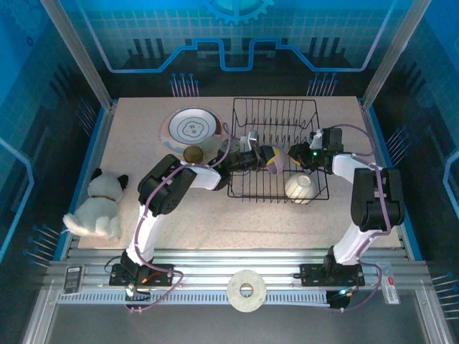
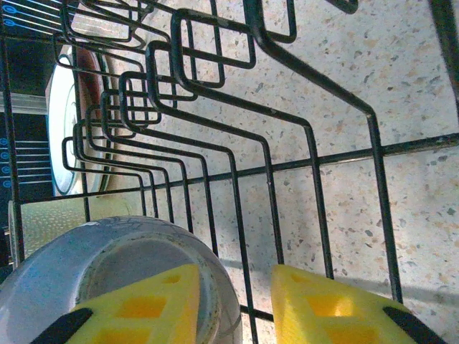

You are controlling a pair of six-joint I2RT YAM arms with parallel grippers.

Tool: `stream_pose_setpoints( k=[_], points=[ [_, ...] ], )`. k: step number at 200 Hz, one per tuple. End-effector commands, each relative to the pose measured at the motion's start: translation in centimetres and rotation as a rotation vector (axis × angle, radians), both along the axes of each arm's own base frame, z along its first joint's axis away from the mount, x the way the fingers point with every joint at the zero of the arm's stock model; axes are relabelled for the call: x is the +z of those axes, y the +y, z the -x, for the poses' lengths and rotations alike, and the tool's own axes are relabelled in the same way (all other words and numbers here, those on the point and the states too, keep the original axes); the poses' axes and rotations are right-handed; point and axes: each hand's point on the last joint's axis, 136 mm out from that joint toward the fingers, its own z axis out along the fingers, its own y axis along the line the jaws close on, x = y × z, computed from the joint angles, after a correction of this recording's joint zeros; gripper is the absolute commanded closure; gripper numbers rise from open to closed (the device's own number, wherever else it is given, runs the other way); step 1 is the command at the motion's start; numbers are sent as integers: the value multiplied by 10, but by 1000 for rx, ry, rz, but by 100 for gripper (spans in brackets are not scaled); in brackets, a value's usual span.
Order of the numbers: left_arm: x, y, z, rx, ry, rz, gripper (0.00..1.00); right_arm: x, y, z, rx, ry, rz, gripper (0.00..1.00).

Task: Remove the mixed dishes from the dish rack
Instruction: Pick up the bowl from the dish rack.

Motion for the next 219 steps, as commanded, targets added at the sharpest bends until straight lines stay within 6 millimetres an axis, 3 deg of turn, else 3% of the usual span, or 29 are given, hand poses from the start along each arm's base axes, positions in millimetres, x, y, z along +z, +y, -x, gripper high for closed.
stream_pose_setpoints(
  k=[1, 70, 161, 219],
  points=[
    [2, -6, -1, 2, -5, 4, 100, -13, 5, 27, 19, 109, 8, 65],
    [61, -4, 10, -32, -153, 1, 100, 3, 1, 28, 11, 79, 36, 47],
    [106, 2, 28, -72, -258, -11, 100, 19, -1, 33, 21, 52, 62, 28],
    [137, 15, 51, -120, -381, -150, 100, 36, -3, 37, 21, 18, 88, 1]
  ],
)
